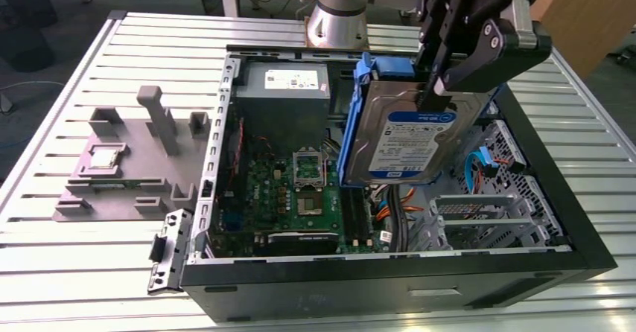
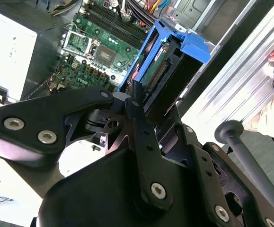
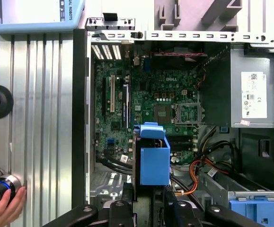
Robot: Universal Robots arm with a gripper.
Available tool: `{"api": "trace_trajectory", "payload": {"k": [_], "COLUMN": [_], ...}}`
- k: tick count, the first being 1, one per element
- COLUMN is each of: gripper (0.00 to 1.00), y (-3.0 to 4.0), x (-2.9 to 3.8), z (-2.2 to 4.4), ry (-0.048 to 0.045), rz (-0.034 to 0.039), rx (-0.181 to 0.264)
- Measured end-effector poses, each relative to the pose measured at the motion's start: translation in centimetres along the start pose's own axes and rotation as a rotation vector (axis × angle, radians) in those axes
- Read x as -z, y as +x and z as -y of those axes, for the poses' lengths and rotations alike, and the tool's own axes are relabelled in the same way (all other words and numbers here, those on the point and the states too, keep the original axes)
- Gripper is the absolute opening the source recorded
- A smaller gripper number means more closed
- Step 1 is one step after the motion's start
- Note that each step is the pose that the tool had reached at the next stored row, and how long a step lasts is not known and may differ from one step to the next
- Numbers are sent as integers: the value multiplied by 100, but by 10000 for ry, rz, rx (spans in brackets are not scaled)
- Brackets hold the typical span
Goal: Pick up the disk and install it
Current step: 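Insert the disk into the insertion slot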
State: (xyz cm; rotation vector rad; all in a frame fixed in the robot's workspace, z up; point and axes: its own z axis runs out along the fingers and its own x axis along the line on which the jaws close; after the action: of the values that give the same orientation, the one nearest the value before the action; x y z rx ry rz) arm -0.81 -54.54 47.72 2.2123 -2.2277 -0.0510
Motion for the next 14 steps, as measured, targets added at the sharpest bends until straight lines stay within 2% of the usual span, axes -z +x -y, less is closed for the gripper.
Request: {"api": "trace_trajectory", "payload": {"k": [14], "gripper": [35], "y": [-1], "x": [1], "z": [103], "ry": [0], "rz": [0], "rx": [0]}}
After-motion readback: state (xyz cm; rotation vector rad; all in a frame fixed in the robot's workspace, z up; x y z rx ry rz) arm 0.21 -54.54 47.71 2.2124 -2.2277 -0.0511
